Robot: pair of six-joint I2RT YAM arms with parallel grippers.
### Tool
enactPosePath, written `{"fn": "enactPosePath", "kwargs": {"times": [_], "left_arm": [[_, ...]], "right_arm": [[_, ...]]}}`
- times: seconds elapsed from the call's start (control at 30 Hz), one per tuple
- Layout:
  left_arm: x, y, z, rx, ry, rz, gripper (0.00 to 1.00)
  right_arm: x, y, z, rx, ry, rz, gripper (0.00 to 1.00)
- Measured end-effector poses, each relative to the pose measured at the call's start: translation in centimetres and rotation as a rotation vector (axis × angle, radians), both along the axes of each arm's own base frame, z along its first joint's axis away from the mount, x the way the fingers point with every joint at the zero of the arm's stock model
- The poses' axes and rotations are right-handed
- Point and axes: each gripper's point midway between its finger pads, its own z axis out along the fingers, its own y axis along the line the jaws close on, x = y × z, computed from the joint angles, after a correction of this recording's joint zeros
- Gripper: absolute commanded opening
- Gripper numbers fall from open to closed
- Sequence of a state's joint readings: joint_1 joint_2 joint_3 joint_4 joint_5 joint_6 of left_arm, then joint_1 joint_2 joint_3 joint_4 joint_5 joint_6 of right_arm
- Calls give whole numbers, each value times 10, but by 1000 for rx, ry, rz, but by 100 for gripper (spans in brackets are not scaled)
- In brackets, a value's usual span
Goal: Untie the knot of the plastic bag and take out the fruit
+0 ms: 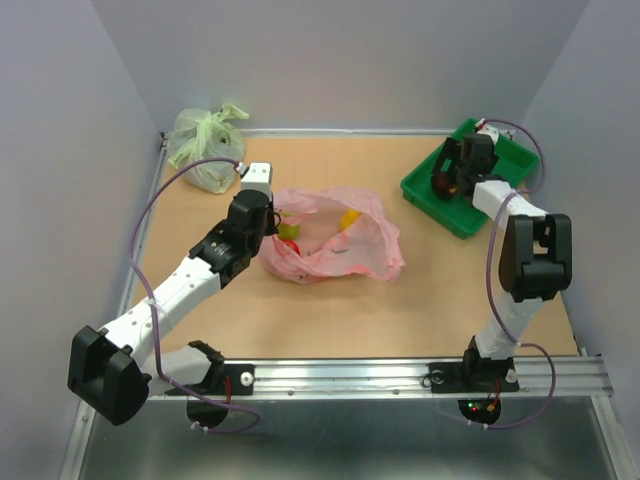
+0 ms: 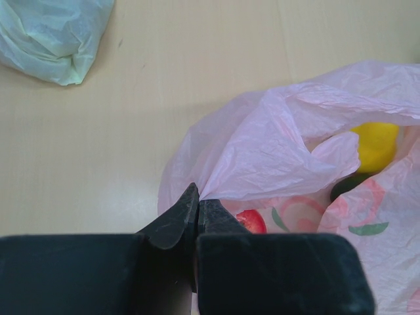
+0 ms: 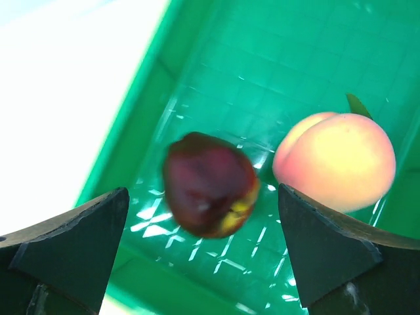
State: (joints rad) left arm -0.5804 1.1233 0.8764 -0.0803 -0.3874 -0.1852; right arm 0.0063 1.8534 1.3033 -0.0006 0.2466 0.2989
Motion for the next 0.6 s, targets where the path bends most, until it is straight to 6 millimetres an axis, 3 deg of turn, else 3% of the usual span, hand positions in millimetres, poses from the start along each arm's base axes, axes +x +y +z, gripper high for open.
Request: {"fn": "enactPosePath", "kwargs": {"times": [0.1, 0.2, 0.27, 0.4, 0.53, 0.6], "left_arm": [[0, -1, 0, -5, 2, -8, 0], [0, -2, 0, -9, 5, -15, 0], [0, -3, 0, -11, 6, -19, 0], [-1, -6, -1, -18, 10, -35, 0], [-2, -7, -1, -21, 12, -44, 0], [-2, -8, -1, -23, 13, -47, 0]], "right_arm": [[-3, 9, 26, 20, -46, 47, 100], [-16, 25, 69, 45, -128, 125, 100], [-29, 48, 102, 47, -193, 214, 99], [-57, 121, 148, 54, -287, 448, 91], [-96, 215, 160, 85, -315, 717, 84], [-115, 251, 158, 95, -307, 823, 81]]}}
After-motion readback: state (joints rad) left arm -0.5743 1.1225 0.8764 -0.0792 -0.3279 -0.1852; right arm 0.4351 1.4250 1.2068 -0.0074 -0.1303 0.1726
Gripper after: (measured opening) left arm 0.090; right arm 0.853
